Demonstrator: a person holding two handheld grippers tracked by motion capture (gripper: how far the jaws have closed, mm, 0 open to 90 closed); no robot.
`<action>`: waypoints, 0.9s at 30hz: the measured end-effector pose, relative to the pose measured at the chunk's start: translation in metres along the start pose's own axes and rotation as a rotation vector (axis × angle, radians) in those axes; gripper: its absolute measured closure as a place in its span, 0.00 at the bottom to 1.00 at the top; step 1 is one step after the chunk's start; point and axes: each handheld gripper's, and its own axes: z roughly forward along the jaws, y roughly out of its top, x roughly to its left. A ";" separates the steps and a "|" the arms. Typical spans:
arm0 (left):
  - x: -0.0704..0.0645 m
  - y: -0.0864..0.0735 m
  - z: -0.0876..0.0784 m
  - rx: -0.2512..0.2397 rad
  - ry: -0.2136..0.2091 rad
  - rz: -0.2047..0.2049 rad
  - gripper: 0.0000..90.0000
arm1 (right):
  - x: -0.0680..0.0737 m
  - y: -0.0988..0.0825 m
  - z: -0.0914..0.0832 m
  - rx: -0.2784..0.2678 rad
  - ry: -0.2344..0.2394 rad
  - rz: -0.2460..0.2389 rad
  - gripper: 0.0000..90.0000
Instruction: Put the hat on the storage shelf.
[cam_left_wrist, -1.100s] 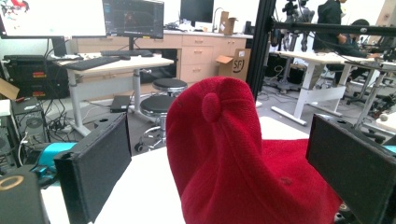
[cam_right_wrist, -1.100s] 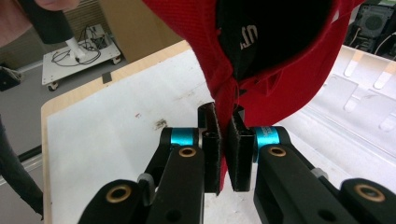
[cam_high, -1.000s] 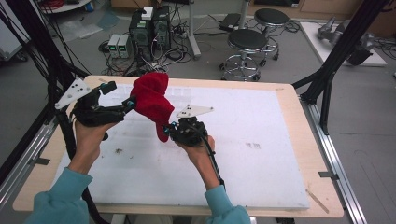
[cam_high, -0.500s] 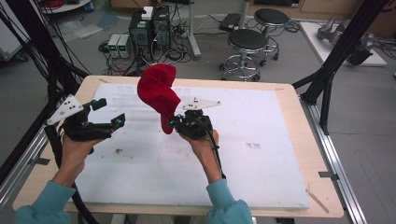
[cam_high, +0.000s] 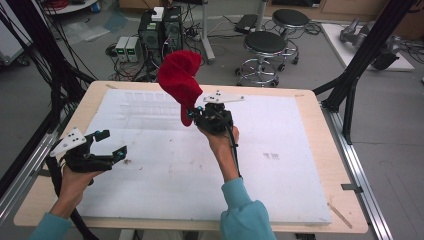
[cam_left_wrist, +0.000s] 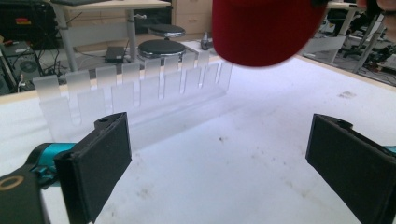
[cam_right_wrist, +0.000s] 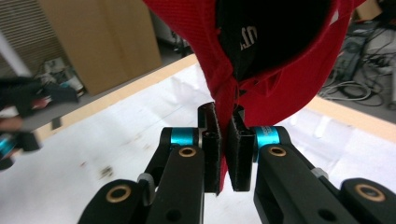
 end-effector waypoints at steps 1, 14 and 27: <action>0.001 -0.004 -0.001 -0.004 0.002 -0.004 0.08 | -0.003 0.001 0.001 -0.004 -0.008 -0.001 0.95; 0.005 -0.034 -0.012 0.001 -0.044 -0.023 0.08 | -0.029 0.010 0.015 -0.020 -0.064 -0.003 0.95; 0.004 -0.045 -0.011 -0.004 -0.049 0.004 0.08 | -0.053 0.000 0.040 -0.044 -0.134 -0.017 0.95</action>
